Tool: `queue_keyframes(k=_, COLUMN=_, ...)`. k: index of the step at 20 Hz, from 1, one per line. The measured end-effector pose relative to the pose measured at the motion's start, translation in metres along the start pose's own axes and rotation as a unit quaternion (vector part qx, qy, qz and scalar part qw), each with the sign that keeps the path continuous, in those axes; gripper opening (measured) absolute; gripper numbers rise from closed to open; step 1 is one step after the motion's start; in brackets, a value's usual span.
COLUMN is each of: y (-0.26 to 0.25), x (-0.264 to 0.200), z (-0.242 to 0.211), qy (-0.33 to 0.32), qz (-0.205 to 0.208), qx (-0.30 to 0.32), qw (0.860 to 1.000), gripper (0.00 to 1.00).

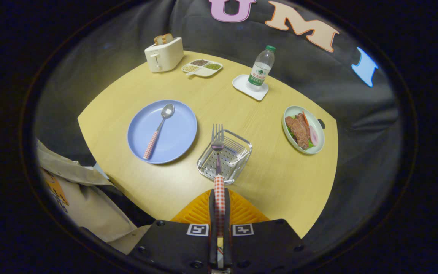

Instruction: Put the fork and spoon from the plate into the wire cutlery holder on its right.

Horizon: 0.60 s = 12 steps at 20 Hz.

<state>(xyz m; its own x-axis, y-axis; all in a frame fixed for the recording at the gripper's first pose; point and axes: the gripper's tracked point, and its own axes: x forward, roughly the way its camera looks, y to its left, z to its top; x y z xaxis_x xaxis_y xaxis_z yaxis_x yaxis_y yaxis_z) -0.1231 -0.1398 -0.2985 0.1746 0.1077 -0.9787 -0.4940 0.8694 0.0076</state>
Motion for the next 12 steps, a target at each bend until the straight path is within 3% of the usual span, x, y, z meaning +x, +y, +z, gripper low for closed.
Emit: queue_keyframes(k=12, y=-0.021, x=0.018, z=-0.012, qy=0.125, qz=0.042, qx=-0.038, qw=0.991, gripper=0.09)
